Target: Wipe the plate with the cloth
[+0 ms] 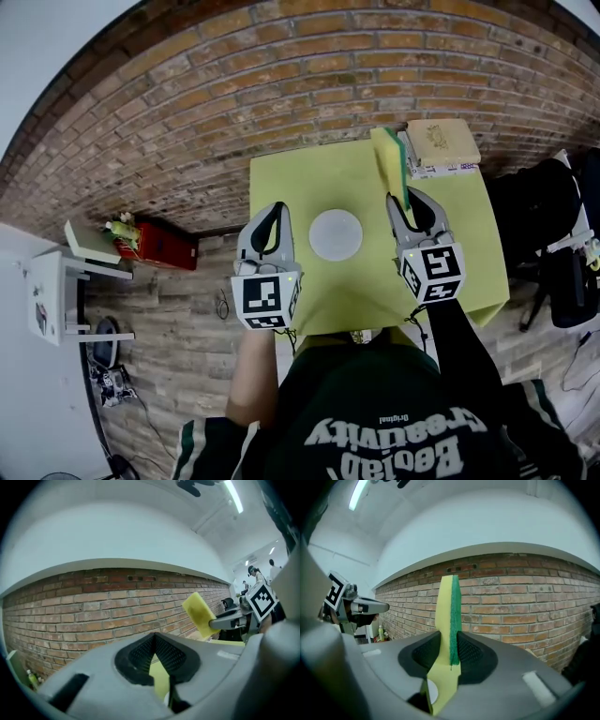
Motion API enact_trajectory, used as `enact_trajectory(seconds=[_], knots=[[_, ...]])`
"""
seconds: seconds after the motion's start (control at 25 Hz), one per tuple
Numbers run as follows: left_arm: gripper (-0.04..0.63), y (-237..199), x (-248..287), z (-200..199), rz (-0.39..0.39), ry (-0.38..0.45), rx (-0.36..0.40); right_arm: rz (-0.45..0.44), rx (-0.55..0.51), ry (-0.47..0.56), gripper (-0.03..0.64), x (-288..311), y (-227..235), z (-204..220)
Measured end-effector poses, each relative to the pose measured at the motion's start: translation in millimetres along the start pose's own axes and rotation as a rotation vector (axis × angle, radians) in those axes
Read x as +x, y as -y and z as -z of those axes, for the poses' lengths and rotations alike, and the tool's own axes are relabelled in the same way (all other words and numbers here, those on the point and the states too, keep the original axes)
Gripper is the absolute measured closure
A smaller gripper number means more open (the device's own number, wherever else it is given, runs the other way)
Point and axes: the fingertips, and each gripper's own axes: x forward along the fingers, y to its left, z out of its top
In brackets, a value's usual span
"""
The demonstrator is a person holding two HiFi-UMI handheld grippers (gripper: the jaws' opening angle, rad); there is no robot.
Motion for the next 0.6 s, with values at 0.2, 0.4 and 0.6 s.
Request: enact_trajectory(seconds=[0.2,0.4,0.6], knots=[[0.588,-0.7,-4.0,-5.4,-0.010,0.009,0.003,-0.019,-0.050,0.025,0.499,-1.5,-10.9,-8.0],[0.588,2.5,-3.0,-7.3,-0.005,0.010,0.004,-0.017,-0.047,0.021,0.499,-1.0,-9.7,-8.0],[0.588,3.9,-0.6,-7.4,-0.003,0.011,0.001,-0.015,-0.039,0.019,0.499,-0.1,-6.9,-6.2]])
